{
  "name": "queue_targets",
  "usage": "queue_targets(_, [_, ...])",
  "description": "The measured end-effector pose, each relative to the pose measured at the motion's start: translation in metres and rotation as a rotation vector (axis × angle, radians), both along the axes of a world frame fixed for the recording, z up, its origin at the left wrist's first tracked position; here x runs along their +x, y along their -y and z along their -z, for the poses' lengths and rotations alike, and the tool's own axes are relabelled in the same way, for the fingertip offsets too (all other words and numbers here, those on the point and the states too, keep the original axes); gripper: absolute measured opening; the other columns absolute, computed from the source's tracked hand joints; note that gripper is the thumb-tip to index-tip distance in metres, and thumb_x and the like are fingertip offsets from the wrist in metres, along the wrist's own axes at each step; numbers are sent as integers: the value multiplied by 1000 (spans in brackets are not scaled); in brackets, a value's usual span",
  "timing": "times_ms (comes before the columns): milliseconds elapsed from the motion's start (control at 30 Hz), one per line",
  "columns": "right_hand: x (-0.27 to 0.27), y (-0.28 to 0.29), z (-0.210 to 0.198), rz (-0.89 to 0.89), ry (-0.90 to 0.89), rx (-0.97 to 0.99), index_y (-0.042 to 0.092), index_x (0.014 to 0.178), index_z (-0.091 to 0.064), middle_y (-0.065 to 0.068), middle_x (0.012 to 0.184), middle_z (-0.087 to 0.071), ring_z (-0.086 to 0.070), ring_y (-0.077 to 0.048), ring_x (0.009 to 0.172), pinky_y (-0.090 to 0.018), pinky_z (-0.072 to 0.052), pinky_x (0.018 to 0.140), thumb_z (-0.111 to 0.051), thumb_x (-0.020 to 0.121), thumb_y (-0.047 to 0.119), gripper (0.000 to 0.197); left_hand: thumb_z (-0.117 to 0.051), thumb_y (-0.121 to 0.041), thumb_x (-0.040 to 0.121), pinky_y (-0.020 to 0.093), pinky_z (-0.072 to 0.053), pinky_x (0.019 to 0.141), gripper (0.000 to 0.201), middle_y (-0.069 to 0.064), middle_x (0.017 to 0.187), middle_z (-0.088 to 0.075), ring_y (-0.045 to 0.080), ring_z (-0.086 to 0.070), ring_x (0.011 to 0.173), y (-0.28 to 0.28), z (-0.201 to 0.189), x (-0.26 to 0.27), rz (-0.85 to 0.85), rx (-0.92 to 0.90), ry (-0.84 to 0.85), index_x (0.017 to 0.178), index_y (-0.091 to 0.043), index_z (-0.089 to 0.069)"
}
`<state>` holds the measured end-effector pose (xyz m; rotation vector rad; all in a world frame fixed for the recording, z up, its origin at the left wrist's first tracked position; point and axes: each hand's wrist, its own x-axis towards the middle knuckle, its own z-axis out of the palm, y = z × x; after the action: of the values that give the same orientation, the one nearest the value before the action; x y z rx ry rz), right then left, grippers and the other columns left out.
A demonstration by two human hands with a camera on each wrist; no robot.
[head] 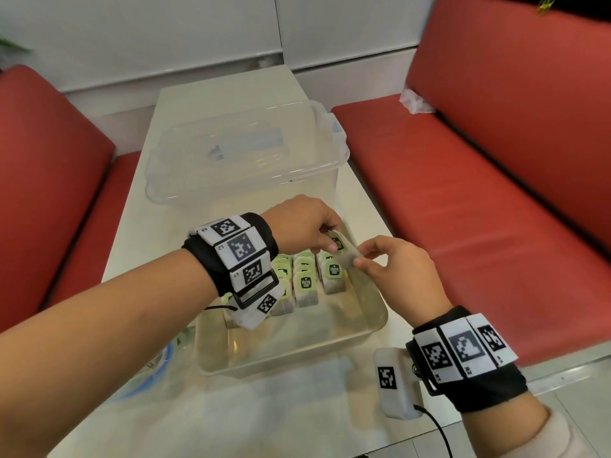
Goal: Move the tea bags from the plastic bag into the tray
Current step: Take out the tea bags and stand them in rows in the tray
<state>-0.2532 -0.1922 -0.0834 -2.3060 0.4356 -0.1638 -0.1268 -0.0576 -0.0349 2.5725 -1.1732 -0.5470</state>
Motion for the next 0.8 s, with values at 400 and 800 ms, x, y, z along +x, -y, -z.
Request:
queue_targets(400, [-6,4,2,77,1,15,31,101,-62,12,94,-65,-59,-10,91,-29,-41,75,-67,82,37,21,-59,-32,88,29,-38,62,14,-9,63,-45,16,-47,67,13,19,-5,113,327,82,82,-25,-48])
queue_targets(800, [-13,9,5,99,-16,32,32,100,-62,13,93,-64,-58,-10,89,-27,-39,74,-66,82,37,19,-61,-27,88,30,-40,72,36,9,111,-63,28,-60,102,41,54,-11,173,570,99,118,-7,-58])
